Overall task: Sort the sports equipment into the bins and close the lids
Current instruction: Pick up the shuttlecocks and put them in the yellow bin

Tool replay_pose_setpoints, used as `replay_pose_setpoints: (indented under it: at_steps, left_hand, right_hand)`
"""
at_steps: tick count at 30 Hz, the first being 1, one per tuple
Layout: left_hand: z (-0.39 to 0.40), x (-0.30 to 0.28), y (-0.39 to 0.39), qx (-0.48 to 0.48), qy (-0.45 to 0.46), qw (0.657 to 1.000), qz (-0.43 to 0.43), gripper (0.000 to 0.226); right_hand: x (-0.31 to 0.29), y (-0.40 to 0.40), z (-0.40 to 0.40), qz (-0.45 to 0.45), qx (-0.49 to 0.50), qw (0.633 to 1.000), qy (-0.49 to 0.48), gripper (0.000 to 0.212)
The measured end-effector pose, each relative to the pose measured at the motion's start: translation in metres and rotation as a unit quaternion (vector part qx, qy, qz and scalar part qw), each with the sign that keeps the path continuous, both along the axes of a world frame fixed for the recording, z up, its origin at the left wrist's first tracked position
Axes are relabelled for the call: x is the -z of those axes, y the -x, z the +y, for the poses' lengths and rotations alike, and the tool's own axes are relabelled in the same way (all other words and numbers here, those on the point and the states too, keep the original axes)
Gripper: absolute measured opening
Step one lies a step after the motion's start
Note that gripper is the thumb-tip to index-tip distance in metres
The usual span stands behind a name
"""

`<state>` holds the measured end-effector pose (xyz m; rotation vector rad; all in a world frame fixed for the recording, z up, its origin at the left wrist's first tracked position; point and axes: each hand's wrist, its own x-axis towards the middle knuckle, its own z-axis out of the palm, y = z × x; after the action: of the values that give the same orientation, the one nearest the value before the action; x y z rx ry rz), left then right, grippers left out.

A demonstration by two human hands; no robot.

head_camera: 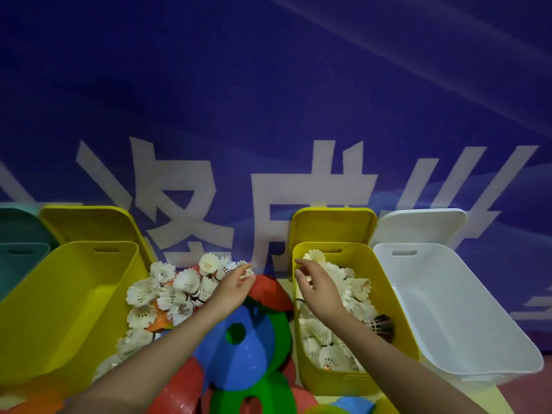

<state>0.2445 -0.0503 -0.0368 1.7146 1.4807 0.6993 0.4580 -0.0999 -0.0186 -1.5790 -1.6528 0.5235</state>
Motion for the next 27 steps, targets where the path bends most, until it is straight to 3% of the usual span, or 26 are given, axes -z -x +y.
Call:
replay_pose_setpoints:
  at_steps: [6, 11, 19, 22, 27]
  left_hand:
    - [0.004, 0.003, 0.103, -0.064, -0.056, 0.991, 0.102, 0.045]
    - [0.015, 0.012, 0.158, -0.065, -0.055, 0.987, 0.136, 0.052]
    - [0.061, 0.038, 0.167, -0.005, -0.031, 0.985, 0.167, 0.072]
    - [0.076, 0.045, 0.162, 0.035, -0.061, 0.971, 0.227, 0.075]
    - [0.092, 0.063, 0.170, 0.066, -0.071, 0.957, 0.273, 0.073]
  right_hand:
    - [0.008, 0.084, 0.029, -0.036, -0.038, 0.998, 0.043, 0.034]
    - [0.030, 0.136, 0.063, -0.099, -0.058, 0.988, 0.100, 0.042]
    - [0.056, 0.176, 0.121, -0.112, -0.012, 0.978, 0.173, 0.059]
    - [0.075, 0.184, 0.137, -0.081, 0.031, 0.971, 0.222, 0.072]
    - [0.098, 0.194, 0.158, -0.065, 0.037, 0.966, 0.247, 0.069]
